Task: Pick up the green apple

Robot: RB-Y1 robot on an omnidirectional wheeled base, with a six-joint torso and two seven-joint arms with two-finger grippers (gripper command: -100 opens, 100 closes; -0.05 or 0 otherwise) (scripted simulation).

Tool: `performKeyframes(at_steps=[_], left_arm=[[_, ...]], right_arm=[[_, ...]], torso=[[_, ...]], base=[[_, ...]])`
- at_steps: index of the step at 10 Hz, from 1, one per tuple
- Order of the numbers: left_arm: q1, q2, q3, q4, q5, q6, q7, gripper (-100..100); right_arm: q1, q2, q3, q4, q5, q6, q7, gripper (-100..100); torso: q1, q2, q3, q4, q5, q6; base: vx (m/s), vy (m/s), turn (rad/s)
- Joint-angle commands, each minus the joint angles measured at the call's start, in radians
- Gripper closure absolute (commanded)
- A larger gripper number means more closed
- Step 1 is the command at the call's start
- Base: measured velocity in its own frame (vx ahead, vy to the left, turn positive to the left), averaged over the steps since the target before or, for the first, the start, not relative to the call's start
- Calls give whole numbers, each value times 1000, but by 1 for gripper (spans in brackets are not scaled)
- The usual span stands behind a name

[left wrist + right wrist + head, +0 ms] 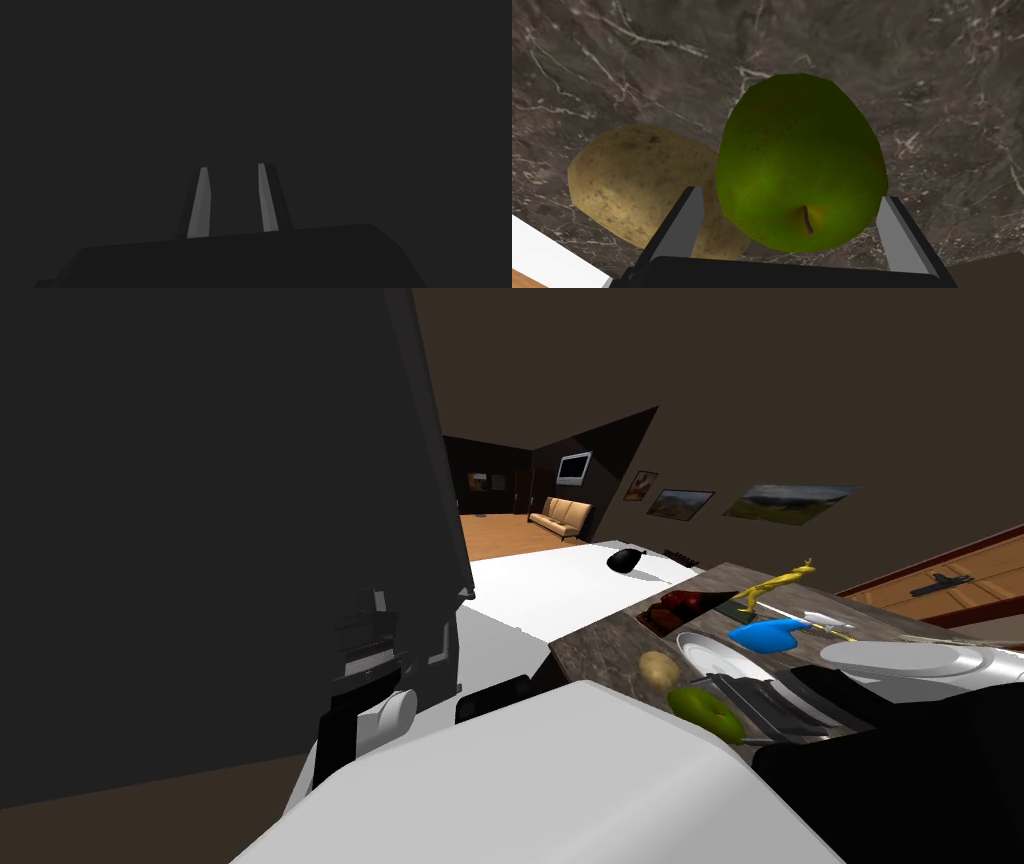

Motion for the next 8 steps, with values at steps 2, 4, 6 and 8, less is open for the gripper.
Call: performKeyframes(at_steps=[2, 4, 6, 8], left_arm=[[0, 0, 0, 0, 0, 0, 0, 0], [1, 0, -1, 1, 0, 0, 0, 0], [1, 0, -1, 1, 0, 0, 0, 0], [1, 0, -2, 1, 0, 0, 0, 0]], right_arm=[[0, -3, 3, -14, -2, 3, -6, -100], [0, -3, 3, -14, -2, 3, -6, -100], [0, -3, 3, -14, -2, 3, -6, -100], [0, -3, 3, -14, -2, 3, -6, -100]], torso=[[0, -1, -1, 0, -2, 0], [0, -3, -1, 0, -3, -1], [0, -4, -2, 0, -3, -2], [0, -5, -2, 0, -3, -2]], base=[[4, 3, -11], [4, 4, -14], [-2, -2, 7], [0, 0, -1]])
